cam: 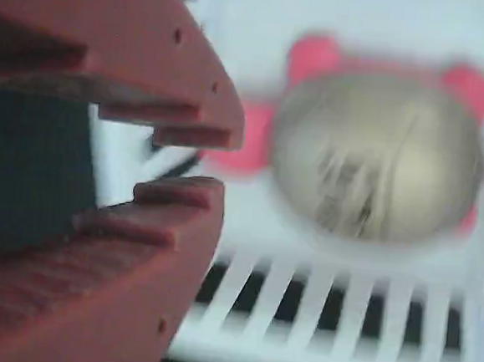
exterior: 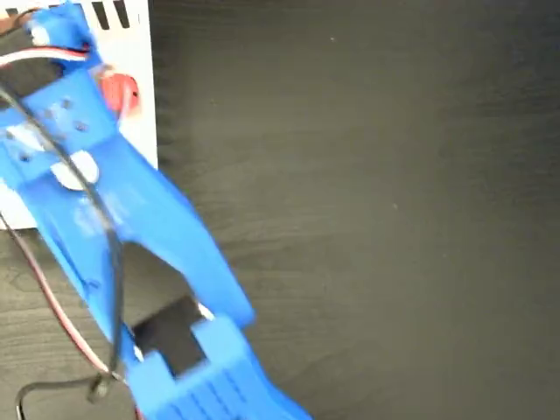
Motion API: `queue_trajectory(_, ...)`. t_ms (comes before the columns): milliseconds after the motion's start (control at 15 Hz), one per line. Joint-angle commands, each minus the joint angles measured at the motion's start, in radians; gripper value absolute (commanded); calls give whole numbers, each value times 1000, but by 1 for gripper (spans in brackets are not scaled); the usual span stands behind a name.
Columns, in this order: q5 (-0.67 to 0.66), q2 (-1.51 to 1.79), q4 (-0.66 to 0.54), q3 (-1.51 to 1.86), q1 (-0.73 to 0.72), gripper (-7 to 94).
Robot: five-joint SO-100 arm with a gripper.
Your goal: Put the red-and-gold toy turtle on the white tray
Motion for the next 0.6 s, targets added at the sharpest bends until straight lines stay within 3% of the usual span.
queue_trajectory(0, -15, 330, -46, 87, 41, 0)
queue_trajectory(200, -100, 733, -288, 468, 186, 0)
queue_trajectory(333, -215, 933, -601, 811, 391, 0)
queue_trajectory(400, -264, 1020, -692, 994, 446, 0)
queue_trajectory(533, -307, 1215, -750, 1348, 466, 0)
